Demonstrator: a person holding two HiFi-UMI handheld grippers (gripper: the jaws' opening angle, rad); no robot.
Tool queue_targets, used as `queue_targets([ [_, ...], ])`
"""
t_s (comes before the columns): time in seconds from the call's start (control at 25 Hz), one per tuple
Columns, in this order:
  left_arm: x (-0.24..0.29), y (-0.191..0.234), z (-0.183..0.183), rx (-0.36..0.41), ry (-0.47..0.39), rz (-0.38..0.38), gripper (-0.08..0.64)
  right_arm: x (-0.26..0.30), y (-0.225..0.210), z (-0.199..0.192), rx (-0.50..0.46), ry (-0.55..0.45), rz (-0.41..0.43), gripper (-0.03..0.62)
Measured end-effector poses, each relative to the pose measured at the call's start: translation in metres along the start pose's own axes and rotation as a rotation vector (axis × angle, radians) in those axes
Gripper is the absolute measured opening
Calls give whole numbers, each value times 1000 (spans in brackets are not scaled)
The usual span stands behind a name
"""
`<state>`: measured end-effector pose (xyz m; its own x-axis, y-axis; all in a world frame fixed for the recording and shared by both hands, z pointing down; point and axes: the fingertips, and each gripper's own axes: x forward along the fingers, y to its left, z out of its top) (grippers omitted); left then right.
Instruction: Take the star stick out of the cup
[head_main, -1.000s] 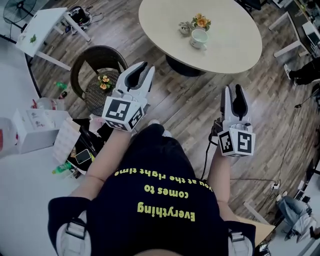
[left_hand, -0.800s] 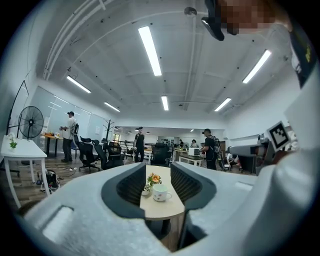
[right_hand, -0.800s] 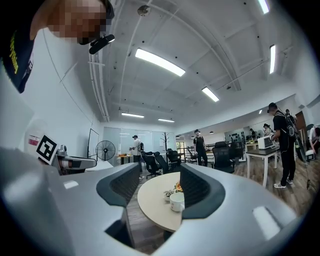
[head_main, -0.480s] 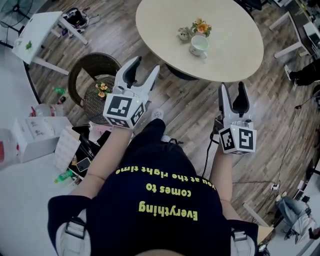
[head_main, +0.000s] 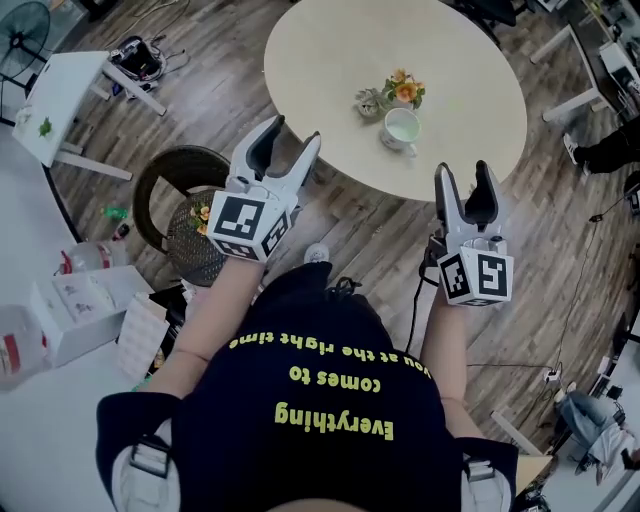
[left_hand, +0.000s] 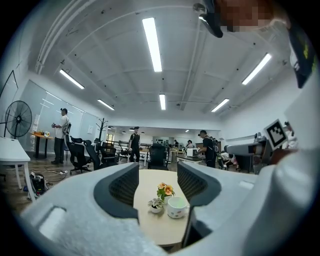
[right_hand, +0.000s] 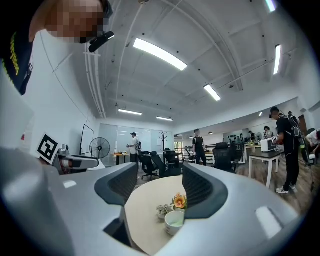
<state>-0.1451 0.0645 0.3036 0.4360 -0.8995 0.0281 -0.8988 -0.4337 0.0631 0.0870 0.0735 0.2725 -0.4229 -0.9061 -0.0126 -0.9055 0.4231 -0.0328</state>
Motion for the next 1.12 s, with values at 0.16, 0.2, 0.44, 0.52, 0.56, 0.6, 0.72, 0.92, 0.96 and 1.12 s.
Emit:
queue_targets([
  [0.16, 21, 24, -5, -19, 4, -18, 236, 26, -4, -8, 5, 19, -26, 279],
  [0.2, 25, 28, -6, -22, 7, -23, 236, 31, -5, -10, 4, 25, -34, 279],
  [0.44, 51, 46, -20, -46, 40, -38, 236, 50, -16, -20, 5, 65, -70, 281],
  [0.52, 57, 49, -23, -51, 49, -40, 236, 54, -20, -21, 7, 72, -76, 281],
  [0.56, 60, 51, -25, -52, 53, -41, 236, 56, -21, -22, 8, 73, -77, 281],
  [0.6, 63, 52, -26, -53, 56, -40, 236, 59, -22, -22, 10, 75, -76, 281],
  [0.72, 71, 56, -29, -55, 63, -28, 236, 71, -28, -28, 17, 82, -64, 281],
  [0.92, 96, 61, -30, -51, 65, 13, 236, 100, -48, -32, 23, 85, -20, 285],
  [0.96, 101, 62, -29, -50, 64, 21, 236, 107, -53, -31, 22, 82, -11, 285],
  [1.12, 129, 64, -21, -38, 49, 56, 236, 133, -77, -22, 16, 67, 23, 288],
])
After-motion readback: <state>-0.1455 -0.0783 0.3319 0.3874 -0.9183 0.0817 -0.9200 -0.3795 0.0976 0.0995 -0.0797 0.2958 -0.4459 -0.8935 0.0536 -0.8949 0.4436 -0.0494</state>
